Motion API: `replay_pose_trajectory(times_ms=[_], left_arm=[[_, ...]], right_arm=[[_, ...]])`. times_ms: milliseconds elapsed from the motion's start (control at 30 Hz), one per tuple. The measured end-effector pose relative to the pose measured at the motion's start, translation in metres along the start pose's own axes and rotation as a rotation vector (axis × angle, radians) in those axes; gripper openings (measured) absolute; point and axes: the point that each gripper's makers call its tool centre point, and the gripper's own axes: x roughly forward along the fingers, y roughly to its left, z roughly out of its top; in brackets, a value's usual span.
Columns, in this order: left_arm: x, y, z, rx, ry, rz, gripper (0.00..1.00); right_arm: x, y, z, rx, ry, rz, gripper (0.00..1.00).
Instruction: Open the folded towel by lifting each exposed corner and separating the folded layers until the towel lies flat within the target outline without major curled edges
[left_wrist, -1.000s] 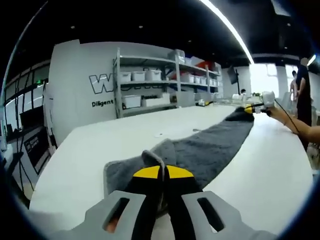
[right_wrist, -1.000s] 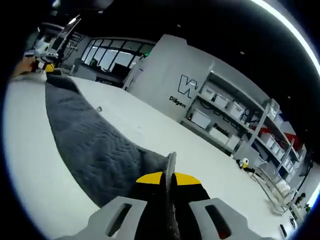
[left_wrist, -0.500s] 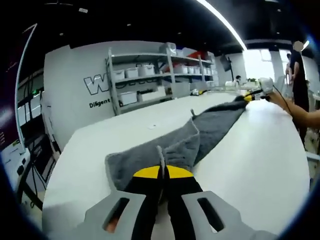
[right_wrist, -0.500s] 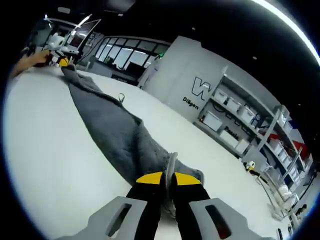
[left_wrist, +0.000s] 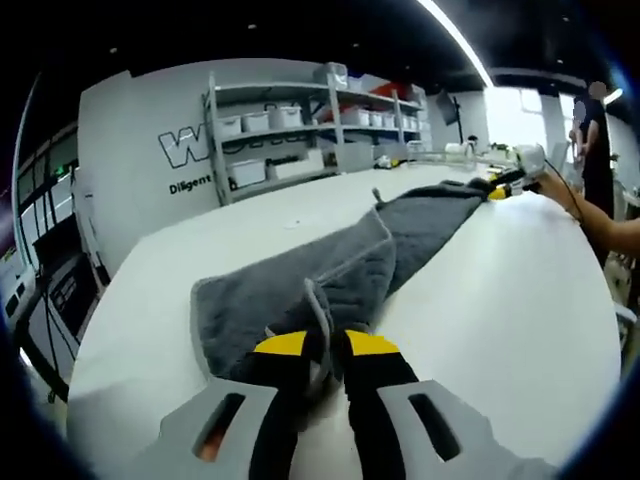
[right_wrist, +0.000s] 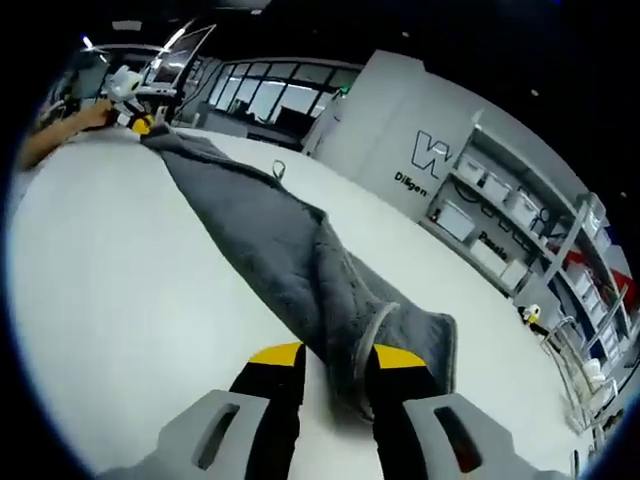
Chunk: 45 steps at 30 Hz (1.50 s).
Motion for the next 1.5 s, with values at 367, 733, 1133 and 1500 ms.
replay_pose_trajectory(times_ms=[367,733,1133,1500], left_arm=[[0.011,0.000,0.016,-0.017,-0.026,-0.010,0.26],[0.022,-0.015,0.027,0.013,-0.033,-0.057,0.16],[0.013,-0.030,0.020,0.094,0.017,-0.068,0.03],[-0.012,-0.019,0.032,0.078,-0.040,0.036,0.02]], right_arm=[[0.005,-0.008,0.023,0.003,-0.007,-0.019,0.23],[0.017,-0.018,0.032,-0.001,0.030,-0.045,0.21],[0.026,-0.023,0.019,0.044,0.068,-0.062,0.00],[-0.026,-0.050,0.022,0.068,-0.052,-0.206,0.00]])
